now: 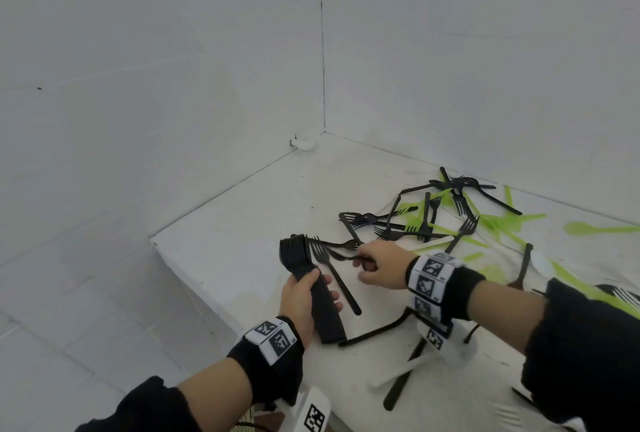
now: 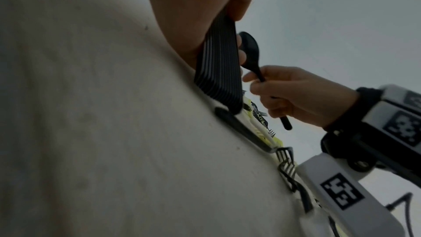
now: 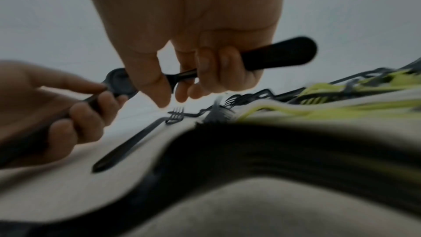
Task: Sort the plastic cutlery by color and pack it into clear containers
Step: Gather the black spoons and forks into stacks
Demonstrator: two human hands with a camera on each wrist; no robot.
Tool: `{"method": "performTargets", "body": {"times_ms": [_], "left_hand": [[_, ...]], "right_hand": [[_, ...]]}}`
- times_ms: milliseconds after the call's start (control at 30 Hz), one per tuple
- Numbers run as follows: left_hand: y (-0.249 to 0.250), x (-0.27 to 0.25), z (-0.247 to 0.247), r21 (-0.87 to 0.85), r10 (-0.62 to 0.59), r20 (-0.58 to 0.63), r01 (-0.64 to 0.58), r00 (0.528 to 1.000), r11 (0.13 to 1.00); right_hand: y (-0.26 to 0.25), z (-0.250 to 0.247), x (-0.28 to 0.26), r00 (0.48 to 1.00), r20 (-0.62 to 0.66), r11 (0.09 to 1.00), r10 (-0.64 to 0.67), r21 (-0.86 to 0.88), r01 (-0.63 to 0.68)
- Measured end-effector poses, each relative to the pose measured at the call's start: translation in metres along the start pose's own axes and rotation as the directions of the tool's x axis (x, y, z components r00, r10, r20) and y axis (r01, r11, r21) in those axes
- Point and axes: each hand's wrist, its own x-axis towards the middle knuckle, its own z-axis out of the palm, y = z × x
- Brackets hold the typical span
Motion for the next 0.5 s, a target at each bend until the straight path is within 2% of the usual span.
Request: {"method": "performTargets", "body": {"times_ms": [67,200,367,433,500], "left_hand": [[0.0,-0.001,-0.001,0.003,-0.002,0.002,0.001,1.0,1.0],[0.0,-0.001,-0.001,0.015,0.006,0.006,-0.006,1.0,1.0],[-0.002,0.003,0.007,0.017,0.004,0.034,-0.004,0.999,1.0],[-0.004,0.006,0.01,0.013,-0.009,0.054,0.009,0.998,1.0],[-0.004,0.009,0.018,0.019,-0.019,0.075,0.017,0.997,1.0]], "right_hand": [[-0.01,0.008,0.007,0.999,0.026,0.999,0.027,0.019,-0.027],[-0.012,0.003,0.011,0.993,0.096,0.993,0.073,-0.104,-0.063],[0.007,-0.015,0.0,0.987,0.048,0.976,0.155,-0.165,-0.145],[0.017,-0.024,-0.008,0.979,-0.006,0.976,0.205,-0.076,-0.205],[0.027,-0.03,-0.015,0.966,-0.074,0.964,0.247,0.116,-0.238]]}}
